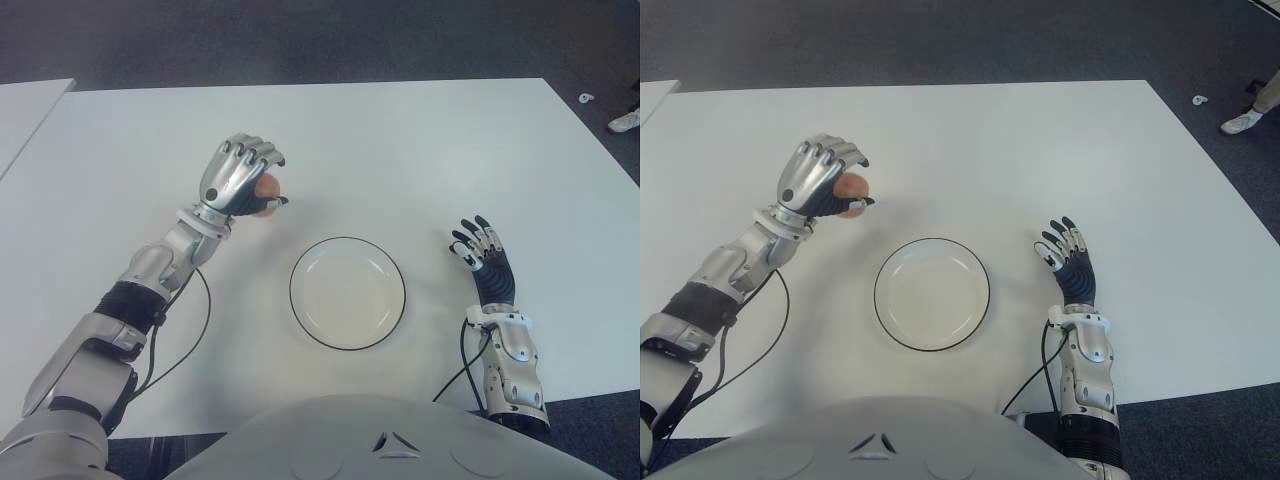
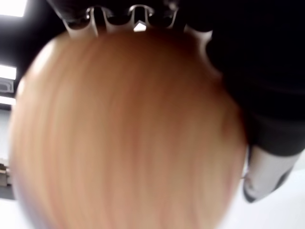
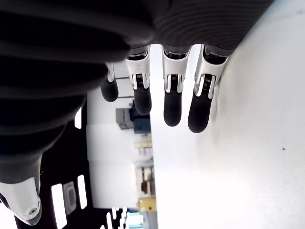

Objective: Put the apples into the plate.

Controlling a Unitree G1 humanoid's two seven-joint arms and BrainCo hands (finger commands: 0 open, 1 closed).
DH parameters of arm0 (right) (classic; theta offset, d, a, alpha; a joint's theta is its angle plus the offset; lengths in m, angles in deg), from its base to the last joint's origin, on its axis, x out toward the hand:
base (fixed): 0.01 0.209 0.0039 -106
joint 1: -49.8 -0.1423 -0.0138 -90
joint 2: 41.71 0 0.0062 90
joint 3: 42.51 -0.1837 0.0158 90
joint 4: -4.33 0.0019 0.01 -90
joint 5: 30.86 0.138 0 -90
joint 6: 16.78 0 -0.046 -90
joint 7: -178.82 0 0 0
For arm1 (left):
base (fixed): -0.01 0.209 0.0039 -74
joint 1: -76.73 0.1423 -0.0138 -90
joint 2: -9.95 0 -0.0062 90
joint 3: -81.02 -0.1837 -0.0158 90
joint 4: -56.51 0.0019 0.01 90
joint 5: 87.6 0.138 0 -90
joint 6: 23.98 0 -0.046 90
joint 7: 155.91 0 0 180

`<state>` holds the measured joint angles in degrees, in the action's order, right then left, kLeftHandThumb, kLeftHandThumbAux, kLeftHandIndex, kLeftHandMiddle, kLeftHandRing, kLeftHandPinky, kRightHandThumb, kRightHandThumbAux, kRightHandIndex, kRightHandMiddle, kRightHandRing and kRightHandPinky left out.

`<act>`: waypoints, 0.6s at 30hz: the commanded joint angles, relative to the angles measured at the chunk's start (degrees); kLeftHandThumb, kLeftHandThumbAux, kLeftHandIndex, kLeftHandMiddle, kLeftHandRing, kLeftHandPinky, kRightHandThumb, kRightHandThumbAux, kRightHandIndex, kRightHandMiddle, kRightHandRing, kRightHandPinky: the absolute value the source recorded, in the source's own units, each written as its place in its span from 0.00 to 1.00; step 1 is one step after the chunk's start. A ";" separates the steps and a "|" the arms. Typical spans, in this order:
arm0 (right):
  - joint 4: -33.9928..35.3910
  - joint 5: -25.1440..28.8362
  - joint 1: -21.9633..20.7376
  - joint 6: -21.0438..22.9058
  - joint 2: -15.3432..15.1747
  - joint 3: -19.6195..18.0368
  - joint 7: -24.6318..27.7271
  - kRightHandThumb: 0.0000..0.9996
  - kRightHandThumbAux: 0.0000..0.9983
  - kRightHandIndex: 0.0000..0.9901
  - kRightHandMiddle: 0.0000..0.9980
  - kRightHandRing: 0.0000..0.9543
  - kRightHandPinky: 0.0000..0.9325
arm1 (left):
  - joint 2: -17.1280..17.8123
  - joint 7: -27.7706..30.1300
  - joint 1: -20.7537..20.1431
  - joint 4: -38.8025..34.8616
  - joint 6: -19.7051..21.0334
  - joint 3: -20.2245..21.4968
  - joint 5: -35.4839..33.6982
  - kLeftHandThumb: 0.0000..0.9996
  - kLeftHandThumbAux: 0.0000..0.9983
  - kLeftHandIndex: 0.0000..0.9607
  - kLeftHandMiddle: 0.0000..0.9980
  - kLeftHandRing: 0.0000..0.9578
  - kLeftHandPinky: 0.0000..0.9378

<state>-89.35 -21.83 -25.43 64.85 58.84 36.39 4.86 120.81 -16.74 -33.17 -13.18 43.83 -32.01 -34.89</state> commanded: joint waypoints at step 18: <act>-7.51 -0.47 2.69 2.26 1.58 1.65 -0.03 0.31 0.64 0.05 0.14 0.19 0.23 | -9.81 20.20 20.58 -31.36 7.84 7.18 -17.31 0.75 0.69 0.46 0.93 0.94 0.94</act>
<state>-91.23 -21.80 -26.33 62.71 59.16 37.10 4.89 115.18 -2.70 -18.79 -38.69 48.09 -24.14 -46.19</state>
